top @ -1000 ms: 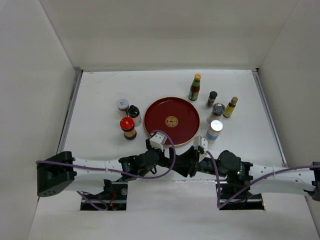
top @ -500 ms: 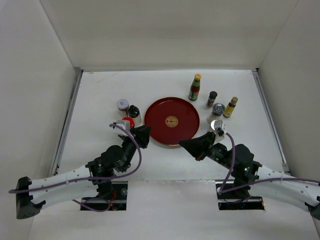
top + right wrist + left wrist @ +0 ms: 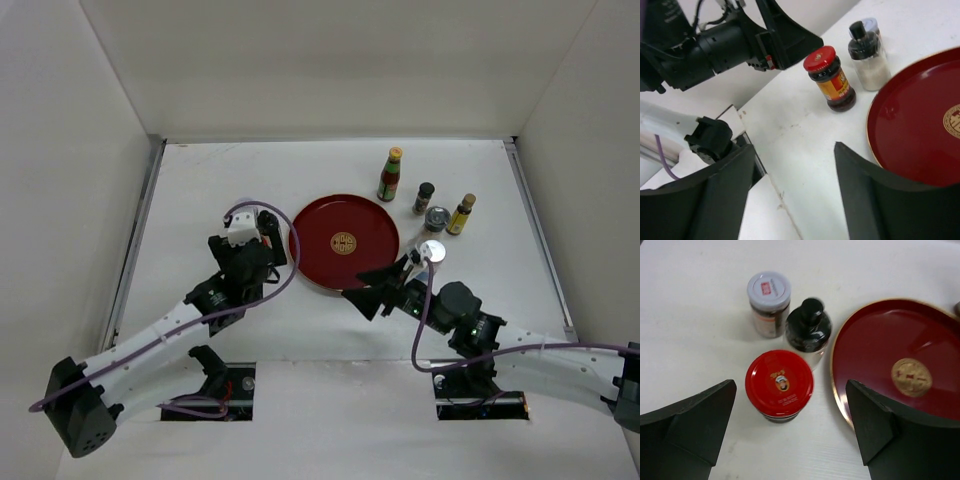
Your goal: Organize the condiment bottles
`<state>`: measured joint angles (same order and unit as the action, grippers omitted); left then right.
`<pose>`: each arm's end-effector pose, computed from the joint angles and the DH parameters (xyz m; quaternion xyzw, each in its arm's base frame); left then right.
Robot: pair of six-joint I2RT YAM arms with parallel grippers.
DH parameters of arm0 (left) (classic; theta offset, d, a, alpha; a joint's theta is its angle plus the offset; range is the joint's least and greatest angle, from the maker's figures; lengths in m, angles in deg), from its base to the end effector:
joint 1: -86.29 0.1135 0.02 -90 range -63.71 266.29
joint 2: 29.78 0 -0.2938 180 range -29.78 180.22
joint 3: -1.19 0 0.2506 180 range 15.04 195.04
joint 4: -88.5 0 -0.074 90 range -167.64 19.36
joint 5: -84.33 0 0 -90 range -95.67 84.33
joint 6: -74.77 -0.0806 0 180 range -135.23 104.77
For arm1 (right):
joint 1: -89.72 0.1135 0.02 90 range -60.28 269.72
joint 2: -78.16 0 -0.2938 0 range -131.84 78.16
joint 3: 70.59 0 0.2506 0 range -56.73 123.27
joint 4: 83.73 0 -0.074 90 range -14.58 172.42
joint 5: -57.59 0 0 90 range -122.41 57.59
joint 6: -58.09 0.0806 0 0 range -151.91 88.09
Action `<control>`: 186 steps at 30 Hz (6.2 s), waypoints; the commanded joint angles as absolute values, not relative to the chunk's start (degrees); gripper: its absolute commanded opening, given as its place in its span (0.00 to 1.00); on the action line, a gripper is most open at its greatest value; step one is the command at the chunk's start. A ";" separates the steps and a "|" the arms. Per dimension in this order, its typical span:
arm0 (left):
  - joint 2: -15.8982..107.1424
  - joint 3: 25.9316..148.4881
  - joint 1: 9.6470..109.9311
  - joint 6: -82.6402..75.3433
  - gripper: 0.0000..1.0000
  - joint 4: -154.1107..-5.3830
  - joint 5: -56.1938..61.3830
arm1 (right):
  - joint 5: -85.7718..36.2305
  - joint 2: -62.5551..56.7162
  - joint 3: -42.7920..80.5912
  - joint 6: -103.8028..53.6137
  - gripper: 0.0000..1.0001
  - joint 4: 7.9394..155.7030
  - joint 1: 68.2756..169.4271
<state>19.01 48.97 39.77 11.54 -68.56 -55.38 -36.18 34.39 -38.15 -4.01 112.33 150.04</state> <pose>0.1769 -0.0972 0.2789 -0.0952 0.7888 -0.0124 0.6071 0.1073 0.1776 0.2802 -0.1657 0.6568 0.4958 0.5434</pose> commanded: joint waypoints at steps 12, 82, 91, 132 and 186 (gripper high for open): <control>28.65 48.00 47.84 16.24 0.90 -69.46 -44.51 | -39.62 34.04 -35.82 -6.60 0.94 114.58 149.71; 36.33 55.58 45.55 6.12 0.85 -94.80 -43.35 | -55.70 37.65 -35.91 -8.53 0.10 109.76 146.98; 37.26 52.30 50.47 10.35 0.86 -88.19 -42.49 | -55.53 33.86 -34.49 -11.07 0.78 111.85 152.42; 43.32 61.62 41.16 7.01 0.35 -96.53 -46.89 | -56.58 36.85 -37.57 -11.08 0.61 115.20 150.68; 65.22 69.54 67.44 11.40 0.85 -87.66 -41.88 | -55.97 34.65 -37.05 -11.17 0.70 115.72 151.03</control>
